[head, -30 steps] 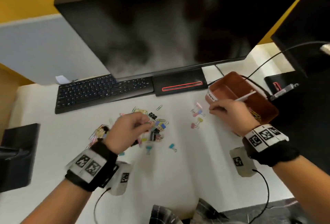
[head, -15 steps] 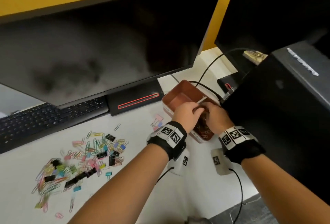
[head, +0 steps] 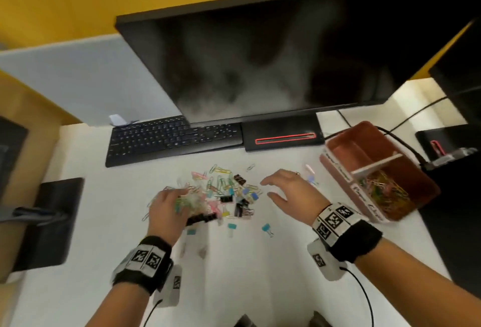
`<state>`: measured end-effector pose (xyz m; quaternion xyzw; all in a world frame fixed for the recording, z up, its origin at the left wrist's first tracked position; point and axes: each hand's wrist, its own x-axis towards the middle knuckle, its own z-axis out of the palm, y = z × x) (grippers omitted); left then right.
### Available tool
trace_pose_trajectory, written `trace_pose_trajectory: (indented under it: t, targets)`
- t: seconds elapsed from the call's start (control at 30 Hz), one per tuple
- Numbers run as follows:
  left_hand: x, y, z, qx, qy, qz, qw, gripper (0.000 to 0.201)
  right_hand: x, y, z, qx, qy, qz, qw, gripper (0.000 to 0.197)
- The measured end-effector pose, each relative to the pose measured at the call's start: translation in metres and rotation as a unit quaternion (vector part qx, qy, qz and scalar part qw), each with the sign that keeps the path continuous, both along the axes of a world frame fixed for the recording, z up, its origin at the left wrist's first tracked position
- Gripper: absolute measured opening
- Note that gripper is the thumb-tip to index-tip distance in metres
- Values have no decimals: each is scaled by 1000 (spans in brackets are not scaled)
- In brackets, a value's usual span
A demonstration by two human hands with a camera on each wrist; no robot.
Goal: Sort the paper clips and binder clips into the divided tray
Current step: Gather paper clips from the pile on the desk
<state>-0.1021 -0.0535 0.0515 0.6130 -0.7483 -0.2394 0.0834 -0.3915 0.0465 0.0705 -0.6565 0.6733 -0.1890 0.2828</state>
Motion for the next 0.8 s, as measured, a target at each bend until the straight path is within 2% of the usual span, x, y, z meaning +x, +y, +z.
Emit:
trace_pose_trajectory:
  t: [0.13, 0.27, 0.4, 0.53, 0.63, 0.8]
  targets:
    - [69, -27, -15, 22, -23, 86, 996, 42, 61, -45, -14, 51, -2, 37, 998, 34]
    - [100, -45, -28, 93, 18, 95, 991, 65, 109, -96, -25, 54, -9, 26, 998, 50]
    - [111, -49, -38, 157, 37, 51, 986, 90, 131, -139, -42, 123, 41, 10, 991, 61]
    - [115, -52, -54, 137, 8, -49, 989, 102, 138, -154, -55, 207, 92, 43, 973, 71]
    - [118, -60, -63, 132, 1, -79, 988, 85, 145, -142, -57, 207, 111, 49, 971, 75]
    - [120, -65, -66, 106, 45, -88, 989, 27, 146, -117, -65, 131, 119, 28, 984, 45]
